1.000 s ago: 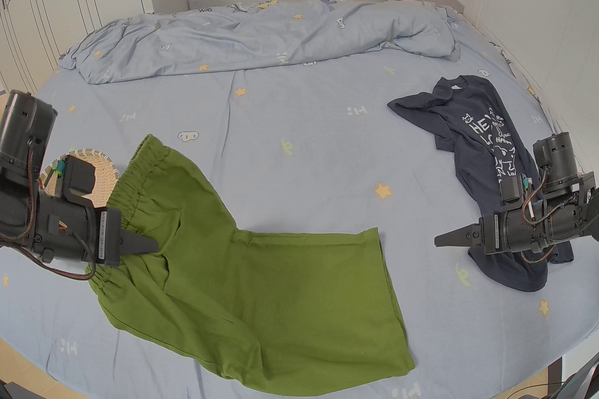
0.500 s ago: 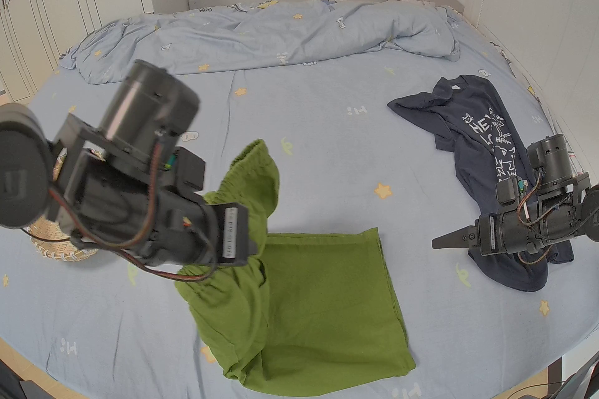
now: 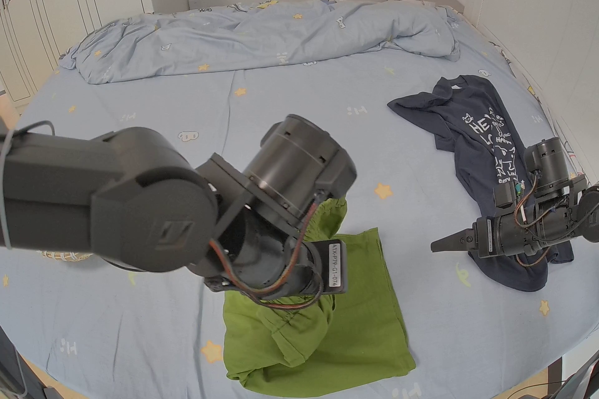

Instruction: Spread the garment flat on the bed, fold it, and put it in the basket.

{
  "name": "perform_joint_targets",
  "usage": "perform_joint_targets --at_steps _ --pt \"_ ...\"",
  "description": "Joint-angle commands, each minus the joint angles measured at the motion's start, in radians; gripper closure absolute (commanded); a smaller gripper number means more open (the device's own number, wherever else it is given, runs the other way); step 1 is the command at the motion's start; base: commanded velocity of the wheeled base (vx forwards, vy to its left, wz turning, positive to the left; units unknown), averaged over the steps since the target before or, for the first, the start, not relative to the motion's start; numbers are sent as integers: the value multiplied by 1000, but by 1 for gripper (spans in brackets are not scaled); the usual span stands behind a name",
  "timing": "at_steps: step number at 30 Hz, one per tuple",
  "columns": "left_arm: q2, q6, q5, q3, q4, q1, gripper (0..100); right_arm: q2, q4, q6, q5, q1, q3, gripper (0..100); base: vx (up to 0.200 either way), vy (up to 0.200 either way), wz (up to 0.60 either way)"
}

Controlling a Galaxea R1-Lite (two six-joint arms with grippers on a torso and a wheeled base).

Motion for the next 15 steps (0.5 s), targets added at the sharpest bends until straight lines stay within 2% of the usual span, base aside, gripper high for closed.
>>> perform_joint_targets --at_steps 1,3,4,15 --pt "81 -32 6 -47 0 -31 100 3 0 0 0 0 2 0 0 0 0" --pt "107 -48 11 -63 0 -41 100 7 0 0 0 0 3 0 0 0 0" --pt "114 -52 12 -67 0 -43 0 7 0 0 0 0 3 0 0 0 0" --pt "129 -147 -5 -106 -43 -69 0 8 -2 -1 -1 -3 2 0 0 0 0"
